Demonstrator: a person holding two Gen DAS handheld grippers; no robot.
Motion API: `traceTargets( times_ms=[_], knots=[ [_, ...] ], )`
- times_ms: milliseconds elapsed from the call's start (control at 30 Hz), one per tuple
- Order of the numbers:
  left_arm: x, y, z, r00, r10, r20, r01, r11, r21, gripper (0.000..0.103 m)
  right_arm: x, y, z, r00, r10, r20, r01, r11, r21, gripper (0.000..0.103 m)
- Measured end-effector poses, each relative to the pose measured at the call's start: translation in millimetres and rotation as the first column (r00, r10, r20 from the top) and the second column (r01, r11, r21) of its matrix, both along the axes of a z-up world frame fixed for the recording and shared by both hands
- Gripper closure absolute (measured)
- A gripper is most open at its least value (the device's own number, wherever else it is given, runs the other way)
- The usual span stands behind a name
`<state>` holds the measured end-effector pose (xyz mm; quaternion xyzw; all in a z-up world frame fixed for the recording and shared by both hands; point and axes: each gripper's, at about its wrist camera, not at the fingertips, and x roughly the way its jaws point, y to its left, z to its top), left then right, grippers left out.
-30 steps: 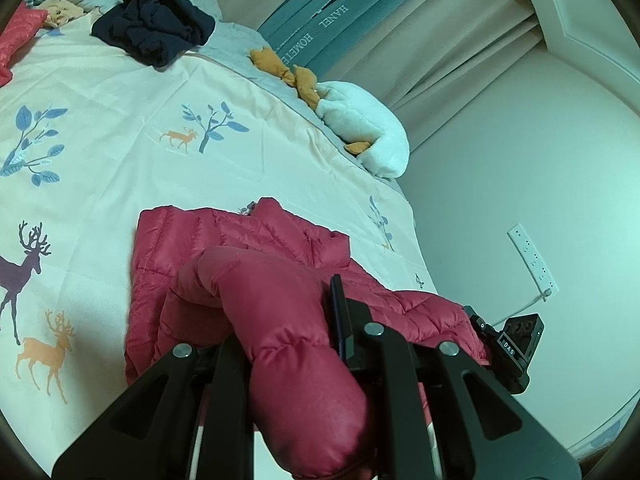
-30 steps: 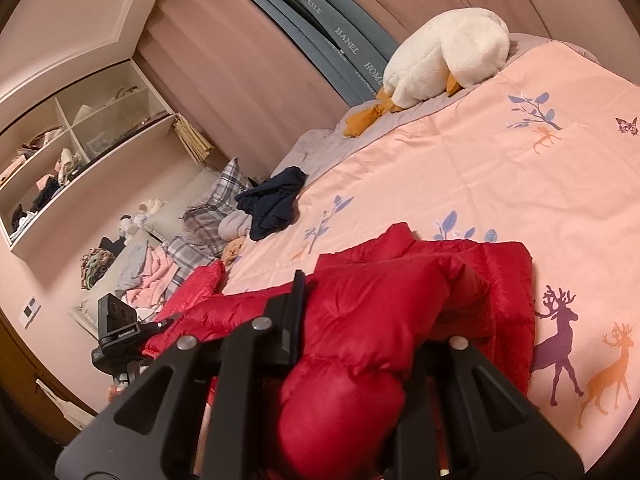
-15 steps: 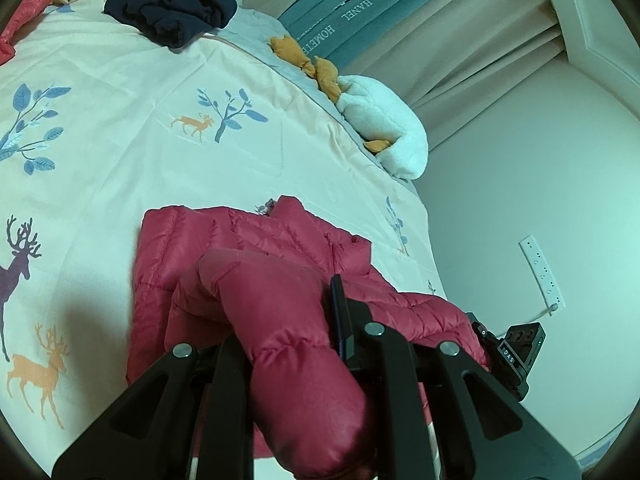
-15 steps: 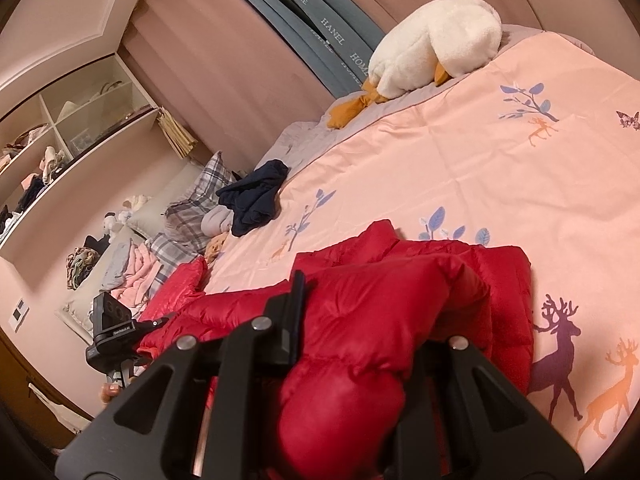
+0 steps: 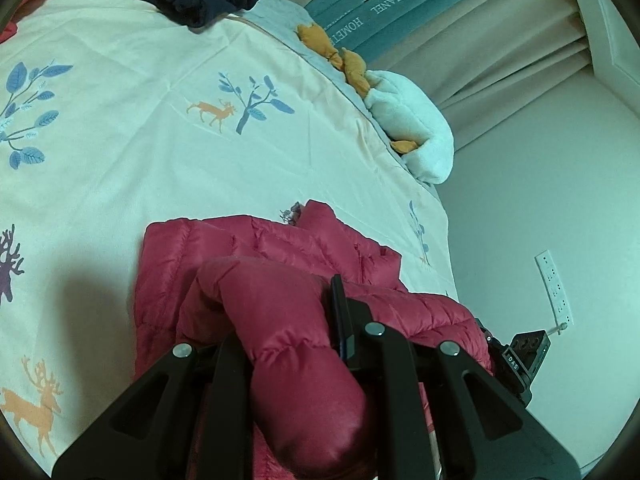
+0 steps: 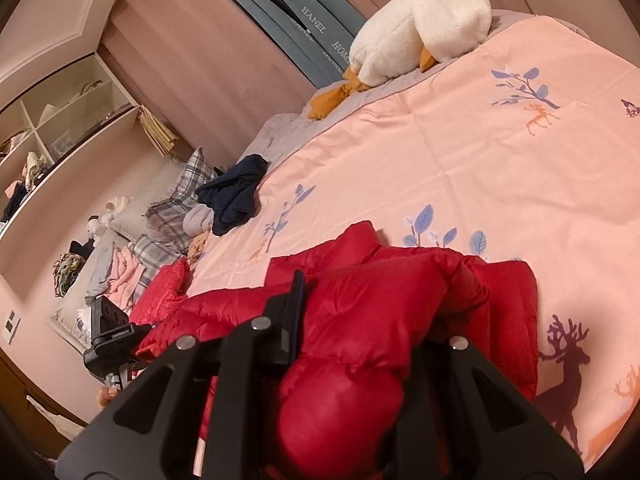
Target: Fold large clothes
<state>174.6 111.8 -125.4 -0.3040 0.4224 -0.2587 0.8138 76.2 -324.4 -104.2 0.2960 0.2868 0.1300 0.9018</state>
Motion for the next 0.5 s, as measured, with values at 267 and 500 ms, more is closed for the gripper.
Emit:
traceTargets(
  times_ms=[267, 500],
  knots=[
    [17.0, -1.6, -15.8, 0.999, 0.022, -0.038, -0.022, 1.000, -0.006, 0.085, 22.4, -3.6, -15.8, 0.999, -0.015, -0.041, 0.015, 1.000, 0.015, 0.085],
    [27.7, -3.7, -24.6, 0.998, 0.030, -0.060, -0.030, 1.000, -0.001, 0.083, 34.7, -3.7, -23.5, 0.998, -0.020, -0.064, 0.021, 1.000, 0.011, 0.085]
  ],
)
